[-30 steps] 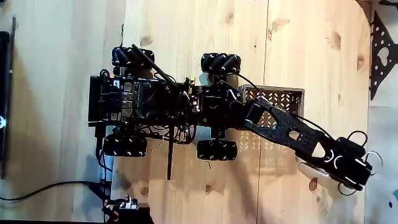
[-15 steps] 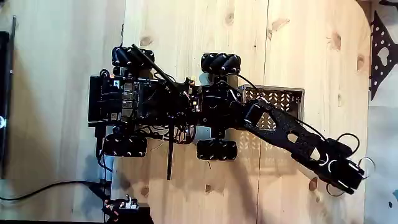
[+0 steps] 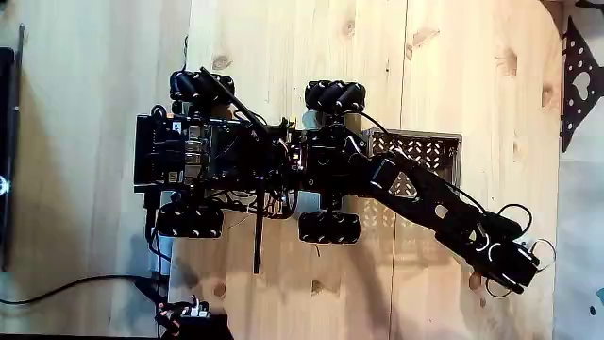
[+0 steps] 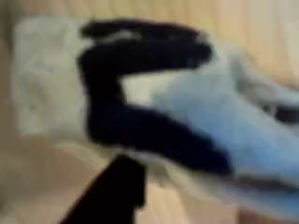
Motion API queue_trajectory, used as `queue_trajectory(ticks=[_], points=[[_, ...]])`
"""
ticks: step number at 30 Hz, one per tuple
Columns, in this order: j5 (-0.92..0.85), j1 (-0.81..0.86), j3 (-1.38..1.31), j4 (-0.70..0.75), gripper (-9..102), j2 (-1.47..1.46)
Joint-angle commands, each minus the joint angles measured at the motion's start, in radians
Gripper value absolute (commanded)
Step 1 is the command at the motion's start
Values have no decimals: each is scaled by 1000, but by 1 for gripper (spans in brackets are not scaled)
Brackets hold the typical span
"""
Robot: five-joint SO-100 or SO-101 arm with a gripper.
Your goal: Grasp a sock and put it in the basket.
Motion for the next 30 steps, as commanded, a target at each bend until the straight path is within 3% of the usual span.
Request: queue_trajectory(ticks=[1,13,19,21,22,24,30], points=[[-31,3,-41,2,37,3],[-126,-5,-41,-2,7,-28],[-135,-6,-41,14,0,-34],[-153,-11,-41,63,6,-15],[-155,-14,-41,94,23,-6],[-140,-21,-41,127,41,12],[-60,-18,-40,193,46,112]])
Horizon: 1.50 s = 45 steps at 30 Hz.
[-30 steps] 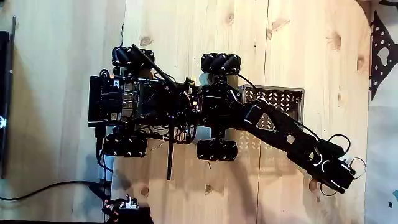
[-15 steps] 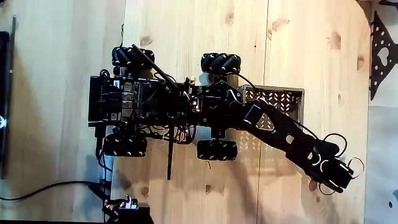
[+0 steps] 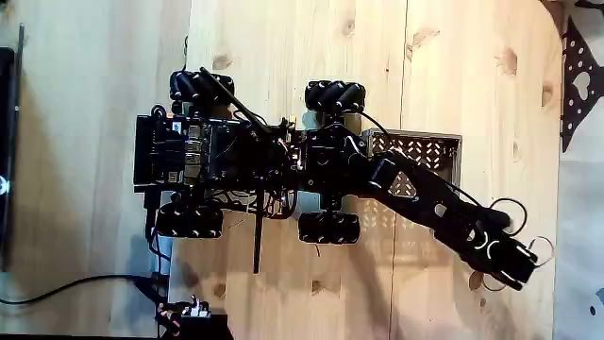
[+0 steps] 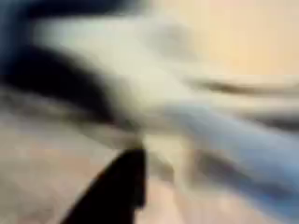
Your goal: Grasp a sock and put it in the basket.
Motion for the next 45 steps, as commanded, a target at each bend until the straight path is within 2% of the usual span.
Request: queue_trajectory(ticks=[1,6,8,20,24,30,32,36,41,45], points=[[12,9,-29,87,46,135],[9,6,-29,302,48,172],[15,6,-29,339,48,155],[-129,46,-29,238,48,-21],[-161,55,-29,210,37,-60],[-224,46,-29,235,41,-80],[-244,40,-29,235,47,-78],[-227,2,-29,291,52,-6],[-210,-37,-29,453,54,124],[-206,-61,-31,477,54,173]])
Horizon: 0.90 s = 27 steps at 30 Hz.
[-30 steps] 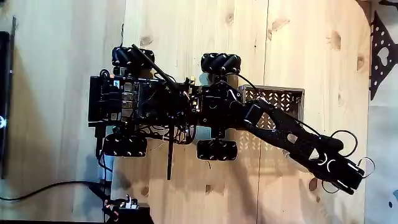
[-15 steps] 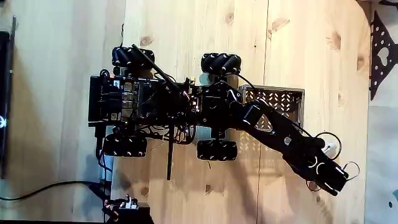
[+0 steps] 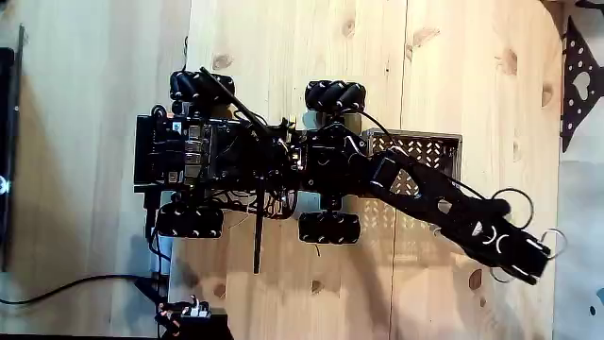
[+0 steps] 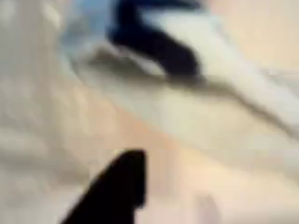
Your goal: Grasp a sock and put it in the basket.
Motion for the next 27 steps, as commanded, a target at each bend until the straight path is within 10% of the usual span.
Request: queue_trajectory(ticks=[1,23,27], points=[[9,-23,-25,252,54,89],[-91,77,-23,253,50,-183],[-143,55,-21,253,15,-175]])
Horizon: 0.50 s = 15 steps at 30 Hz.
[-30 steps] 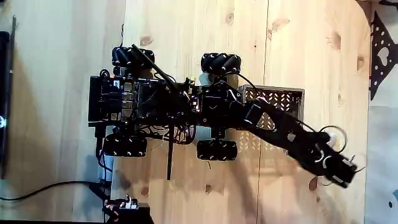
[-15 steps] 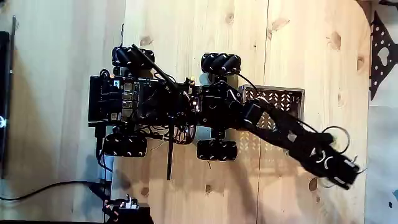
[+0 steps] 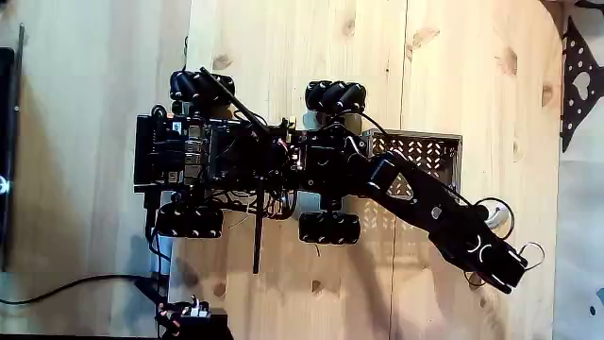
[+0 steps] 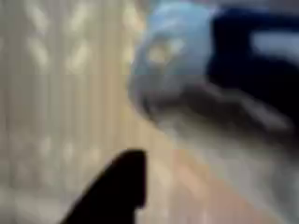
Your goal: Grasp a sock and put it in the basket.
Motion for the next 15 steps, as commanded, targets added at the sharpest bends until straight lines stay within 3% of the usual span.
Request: queue_trajectory(ticks=[1,10,13,15], points=[[-34,-17,-12,253,13,14],[-40,-14,-18,250,7,11],[-32,-35,-18,252,36,74],[-54,-77,-14,253,44,161]])
